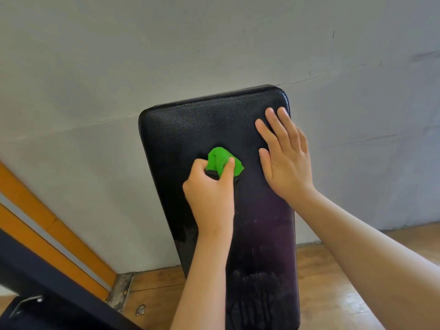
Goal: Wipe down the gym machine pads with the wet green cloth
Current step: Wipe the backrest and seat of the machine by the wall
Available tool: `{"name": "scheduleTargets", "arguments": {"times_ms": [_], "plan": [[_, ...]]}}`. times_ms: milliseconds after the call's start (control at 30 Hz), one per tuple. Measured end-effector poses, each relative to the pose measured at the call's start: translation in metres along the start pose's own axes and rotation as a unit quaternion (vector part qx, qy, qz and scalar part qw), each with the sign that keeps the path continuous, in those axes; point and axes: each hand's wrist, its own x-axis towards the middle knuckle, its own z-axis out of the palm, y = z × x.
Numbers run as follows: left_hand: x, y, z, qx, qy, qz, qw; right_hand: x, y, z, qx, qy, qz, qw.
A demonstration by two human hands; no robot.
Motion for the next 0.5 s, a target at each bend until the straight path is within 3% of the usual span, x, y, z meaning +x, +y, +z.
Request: {"name": "scheduleTargets", "arguments": {"times_ms": [267, 400, 500], "plan": [[-0.061, -0.048, 0.001, 0.002, -0.034, -0.113, 0.993, -0.001, 0.001, 0.0, -0.009, -0.005, 0.001, 1.0], [-0.075, -0.053, -0.007, -0.03, -0.042, -0.134, 0.99, -0.002, 0.0, -0.003, 0.008, -0.007, 0.012, 1.0], [-0.068, -0.038, -0.01, -0.054, -0.043, -0.103, 0.992, 0.0, 0.005, -0.008, 0.021, -0.014, 0.004, 1.0]]}}
